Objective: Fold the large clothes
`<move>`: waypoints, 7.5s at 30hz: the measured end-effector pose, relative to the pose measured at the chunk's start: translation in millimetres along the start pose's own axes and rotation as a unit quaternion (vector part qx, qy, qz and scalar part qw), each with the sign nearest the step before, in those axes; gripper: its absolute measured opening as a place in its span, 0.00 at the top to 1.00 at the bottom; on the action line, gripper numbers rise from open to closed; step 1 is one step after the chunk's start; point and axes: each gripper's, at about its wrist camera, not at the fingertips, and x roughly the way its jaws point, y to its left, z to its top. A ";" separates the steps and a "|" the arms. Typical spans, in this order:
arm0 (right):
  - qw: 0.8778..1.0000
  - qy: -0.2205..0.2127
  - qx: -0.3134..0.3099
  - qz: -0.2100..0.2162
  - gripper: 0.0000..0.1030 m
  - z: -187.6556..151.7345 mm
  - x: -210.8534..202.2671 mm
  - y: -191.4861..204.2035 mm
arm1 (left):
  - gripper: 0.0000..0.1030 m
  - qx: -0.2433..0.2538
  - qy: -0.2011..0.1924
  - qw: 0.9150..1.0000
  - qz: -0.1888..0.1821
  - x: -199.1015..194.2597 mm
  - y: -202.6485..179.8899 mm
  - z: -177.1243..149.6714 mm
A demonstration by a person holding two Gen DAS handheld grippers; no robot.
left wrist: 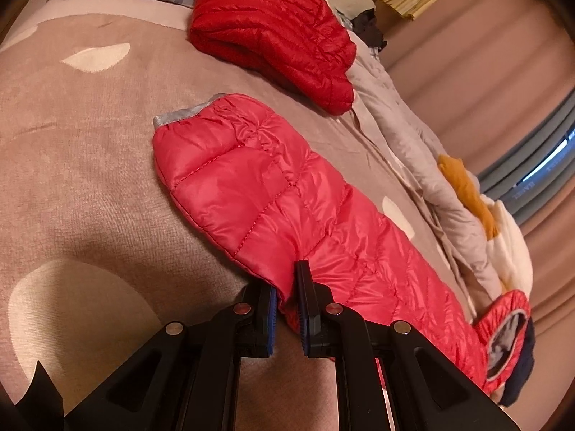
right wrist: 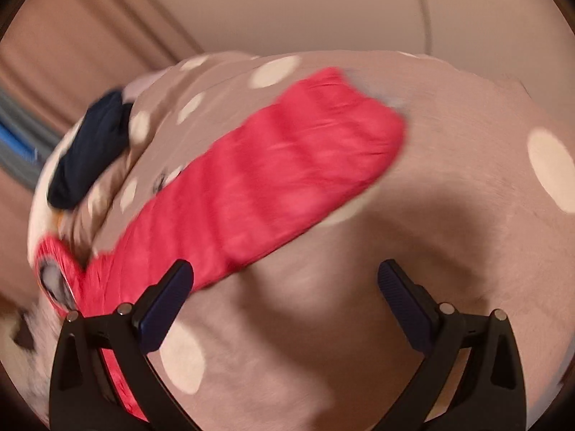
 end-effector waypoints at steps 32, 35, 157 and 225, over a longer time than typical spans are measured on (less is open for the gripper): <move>0.979 -0.174 -0.084 -0.059 0.91 24.2 -61.4 36.9 | 0.90 0.057 -0.030 0.997 0.044 -34.2 -25.3 3.7; 0.980 -0.173 -0.080 -0.060 0.91 24.8 -68.1 30.8 | 0.90 0.054 -0.029 0.997 0.046 -40.3 -21.7 3.9; 0.896 -0.015 -0.443 -0.007 0.02 -208.8 -23.6 285.0 | 0.90 0.104 0.033 0.990 0.085 -57.9 -2.9 -8.5; 0.955 0.004 -0.283 0.083 0.00 -169.4 -93.0 206.1 | 0.13 0.285 0.024 0.950 -0.125 -148.3 -163.3 -154.8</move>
